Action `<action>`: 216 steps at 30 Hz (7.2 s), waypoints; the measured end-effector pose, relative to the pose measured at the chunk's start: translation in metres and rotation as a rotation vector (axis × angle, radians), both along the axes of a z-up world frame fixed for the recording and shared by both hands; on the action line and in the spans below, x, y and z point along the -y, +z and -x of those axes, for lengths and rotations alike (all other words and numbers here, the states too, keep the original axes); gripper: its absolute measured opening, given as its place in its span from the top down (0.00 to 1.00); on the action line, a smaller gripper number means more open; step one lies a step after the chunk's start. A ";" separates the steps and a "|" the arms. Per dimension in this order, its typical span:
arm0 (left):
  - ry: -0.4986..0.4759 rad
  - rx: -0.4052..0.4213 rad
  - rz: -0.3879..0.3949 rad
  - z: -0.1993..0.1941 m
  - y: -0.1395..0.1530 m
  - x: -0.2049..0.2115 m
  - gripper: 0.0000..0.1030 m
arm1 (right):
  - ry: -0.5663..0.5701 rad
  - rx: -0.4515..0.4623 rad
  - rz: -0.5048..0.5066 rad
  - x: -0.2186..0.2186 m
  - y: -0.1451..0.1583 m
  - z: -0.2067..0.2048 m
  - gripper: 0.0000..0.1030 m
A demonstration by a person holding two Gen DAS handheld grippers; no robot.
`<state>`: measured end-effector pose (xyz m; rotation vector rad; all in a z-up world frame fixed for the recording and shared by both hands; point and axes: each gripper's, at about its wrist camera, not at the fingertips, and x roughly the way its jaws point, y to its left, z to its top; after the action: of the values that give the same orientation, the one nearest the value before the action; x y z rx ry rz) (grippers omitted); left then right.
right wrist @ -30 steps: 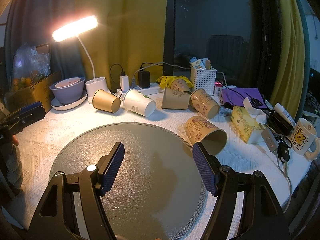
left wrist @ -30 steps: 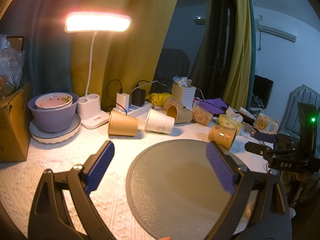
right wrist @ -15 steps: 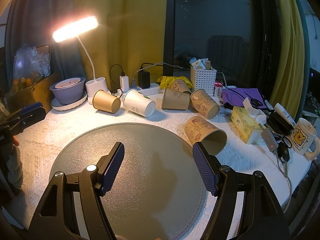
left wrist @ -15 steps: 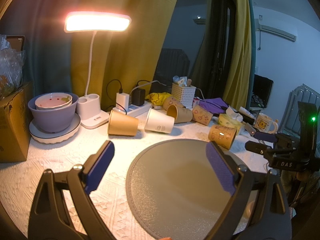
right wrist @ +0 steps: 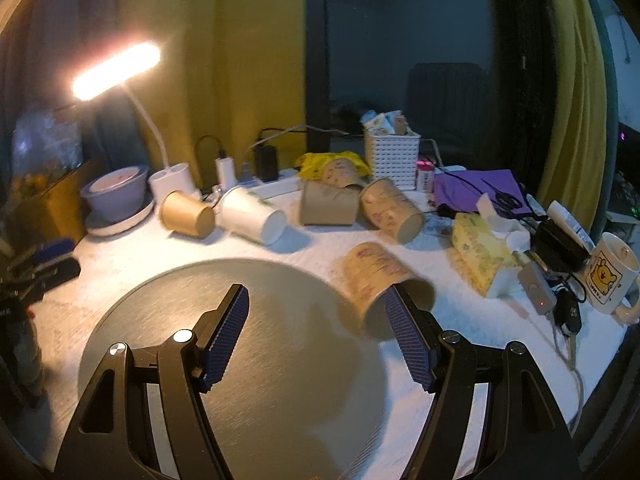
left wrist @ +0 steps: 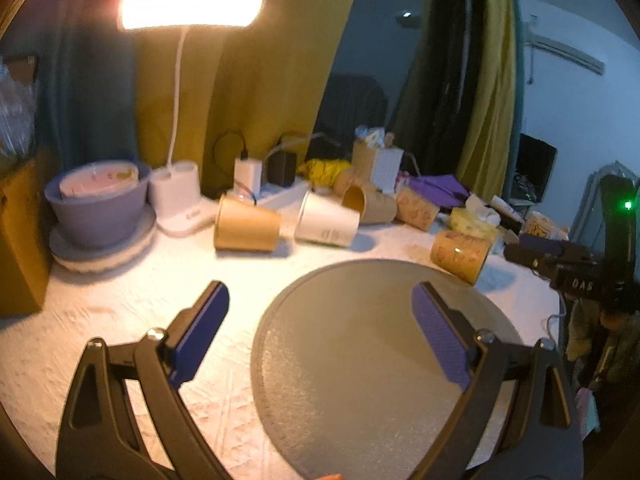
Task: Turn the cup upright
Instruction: 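Move the left tool toward the cartoon-printed paper cup lying on its side, then close the left tool on the cup's rim and lift it off the table, then rotate the held cup upright with the left tool while the right tool grasps it, then open the left tool and lower the upright cup onto the mat with the right tool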
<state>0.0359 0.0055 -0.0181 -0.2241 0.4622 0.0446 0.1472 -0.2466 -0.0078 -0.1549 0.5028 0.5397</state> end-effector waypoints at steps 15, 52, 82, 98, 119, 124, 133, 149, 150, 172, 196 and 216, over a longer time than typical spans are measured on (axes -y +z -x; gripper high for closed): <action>-0.029 -0.213 0.041 -0.136 0.034 0.039 0.09 | 0.012 -0.083 -0.043 0.025 0.010 -0.119 0.28; 0.056 -0.611 0.183 -0.449 -0.021 0.047 0.09 | -0.007 -0.441 -0.220 0.024 -0.004 -0.326 0.28; -0.210 -0.220 -0.040 -0.331 0.081 0.105 0.34 | -0.006 -0.243 -0.229 0.038 0.075 -0.229 0.28; -0.261 -0.134 -0.052 -0.162 0.065 0.069 0.34 | 0.035 -0.184 -0.138 0.012 0.085 -0.110 0.28; -0.286 -0.024 -0.094 -0.037 0.002 0.064 0.34 | 0.116 -0.156 -0.087 -0.018 0.049 0.016 0.28; -0.293 0.009 -0.128 -0.024 -0.005 0.063 0.34 | 0.226 -0.126 -0.100 -0.030 0.044 0.040 0.28; -0.333 0.092 -0.191 -0.001 0.000 0.076 0.34 | 0.393 -0.283 -0.185 -0.057 0.026 0.033 0.28; -0.388 0.173 -0.264 0.012 0.002 0.095 0.33 | 0.459 -0.431 -0.265 -0.056 0.013 0.013 0.28; -0.387 0.174 -0.263 0.012 0.002 0.095 0.33 | 0.461 -0.433 -0.268 -0.055 0.013 0.012 0.28; -0.371 0.086 -0.200 0.000 -0.004 0.087 0.19 | 0.288 -0.180 -0.127 -0.061 0.030 0.012 0.30; 0.113 -0.155 0.197 -0.031 -0.033 -0.039 0.19 | 0.192 -0.013 0.068 -0.116 -0.018 -0.009 0.30; 0.135 -0.153 0.164 -0.032 -0.034 -0.037 0.19 | 0.218 -0.122 0.114 -0.123 -0.040 -0.010 0.30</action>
<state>0.0682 0.0430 -0.0518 -0.4154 0.6035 0.1573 0.1574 -0.1234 -0.0476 -0.2897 0.6401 0.7369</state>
